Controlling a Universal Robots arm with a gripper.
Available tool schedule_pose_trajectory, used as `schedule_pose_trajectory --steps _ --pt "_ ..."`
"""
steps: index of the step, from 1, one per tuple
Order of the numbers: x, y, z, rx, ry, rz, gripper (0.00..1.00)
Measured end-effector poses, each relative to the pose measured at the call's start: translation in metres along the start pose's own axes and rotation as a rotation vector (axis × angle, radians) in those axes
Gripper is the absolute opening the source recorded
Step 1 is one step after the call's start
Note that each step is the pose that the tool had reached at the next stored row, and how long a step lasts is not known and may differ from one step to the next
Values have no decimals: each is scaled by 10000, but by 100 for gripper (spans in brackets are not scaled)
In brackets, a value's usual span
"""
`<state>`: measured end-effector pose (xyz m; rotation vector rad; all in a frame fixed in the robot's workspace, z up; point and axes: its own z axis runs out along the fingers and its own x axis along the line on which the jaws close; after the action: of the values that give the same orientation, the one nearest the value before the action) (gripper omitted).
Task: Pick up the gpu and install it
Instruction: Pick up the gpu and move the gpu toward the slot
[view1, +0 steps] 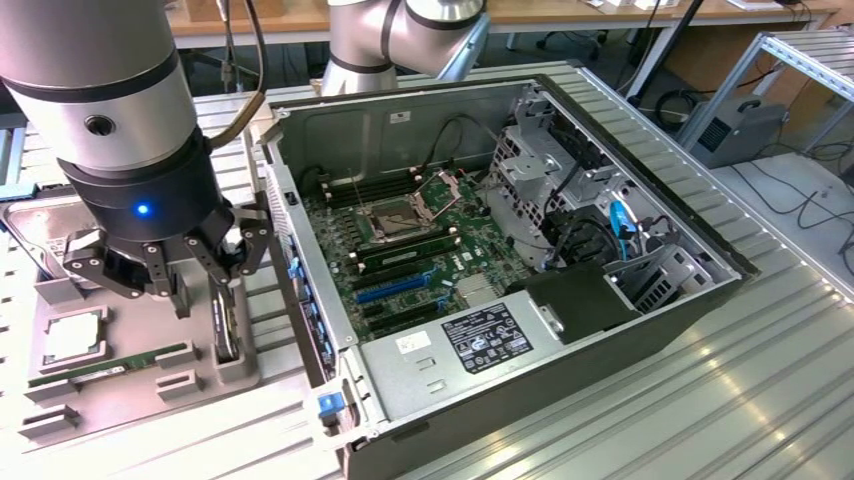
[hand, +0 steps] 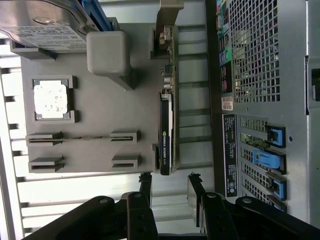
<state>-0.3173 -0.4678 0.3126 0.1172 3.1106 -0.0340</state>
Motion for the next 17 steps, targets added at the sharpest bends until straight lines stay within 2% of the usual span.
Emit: schedule_pose_trajectory --steps 17 --pt "1 1 53 87 -7 -3 42"
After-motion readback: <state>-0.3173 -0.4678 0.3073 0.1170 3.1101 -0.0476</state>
